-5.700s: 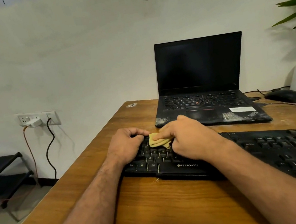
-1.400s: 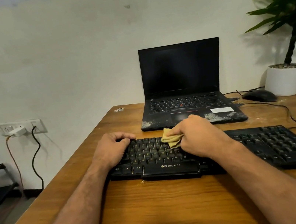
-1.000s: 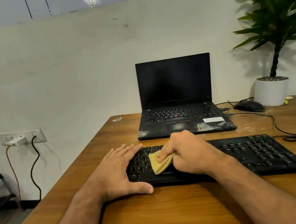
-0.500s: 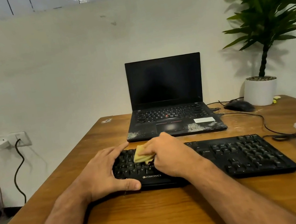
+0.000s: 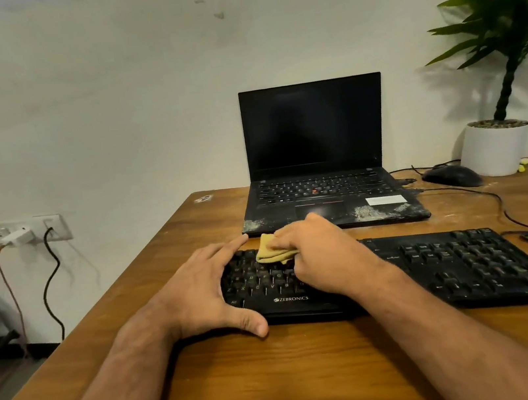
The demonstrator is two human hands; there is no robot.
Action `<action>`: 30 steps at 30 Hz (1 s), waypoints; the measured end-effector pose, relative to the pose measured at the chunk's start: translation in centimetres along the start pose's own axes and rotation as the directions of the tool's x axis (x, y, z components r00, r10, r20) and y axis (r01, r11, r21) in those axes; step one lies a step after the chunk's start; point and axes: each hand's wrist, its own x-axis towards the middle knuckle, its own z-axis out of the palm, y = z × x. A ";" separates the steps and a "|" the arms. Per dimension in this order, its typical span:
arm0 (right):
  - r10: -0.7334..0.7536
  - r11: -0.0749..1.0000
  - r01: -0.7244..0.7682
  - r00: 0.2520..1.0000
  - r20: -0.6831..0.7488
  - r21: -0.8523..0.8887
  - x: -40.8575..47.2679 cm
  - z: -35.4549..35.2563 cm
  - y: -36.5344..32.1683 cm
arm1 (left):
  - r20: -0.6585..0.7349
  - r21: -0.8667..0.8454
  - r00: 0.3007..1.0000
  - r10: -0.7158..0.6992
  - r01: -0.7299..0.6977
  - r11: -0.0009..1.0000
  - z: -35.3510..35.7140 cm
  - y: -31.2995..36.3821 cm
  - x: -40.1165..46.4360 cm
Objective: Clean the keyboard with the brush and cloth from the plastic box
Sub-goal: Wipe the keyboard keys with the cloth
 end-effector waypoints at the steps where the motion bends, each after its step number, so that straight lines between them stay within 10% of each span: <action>1: -0.002 0.999 0.002 1.000 0.012 0.052 0.0 0.1 -0.3 | 0.001 -0.002 1.000 -0.001 0.001 1.000 0.0 0.0 0.0; 9: -0.179 0.929 0.118 0.973 0.148 0.351 -3.1 -2.0 -1.1 | 0.009 0.018 1.000 -0.029 0.028 0.999 0.0 0.0 -0.1; 18: -0.027 1.000 0.026 0.999 0.026 0.012 -1.0 -0.6 0.6 | 0.013 -0.013 0.999 -0.040 0.041 0.999 -0.1 0.0 -0.1; 25: -0.222 0.956 0.181 0.961 0.167 0.231 -3.1 -1.7 -1.8 | 0.013 0.017 0.999 -0.039 0.039 0.999 0.0 -0.1 0.0; 30: -0.082 0.984 0.078 0.997 0.017 0.157 -2.9 -2.5 1.1 | 0.027 -0.003 0.999 -0.047 0.047 0.999 0.0 -0.2 -0.1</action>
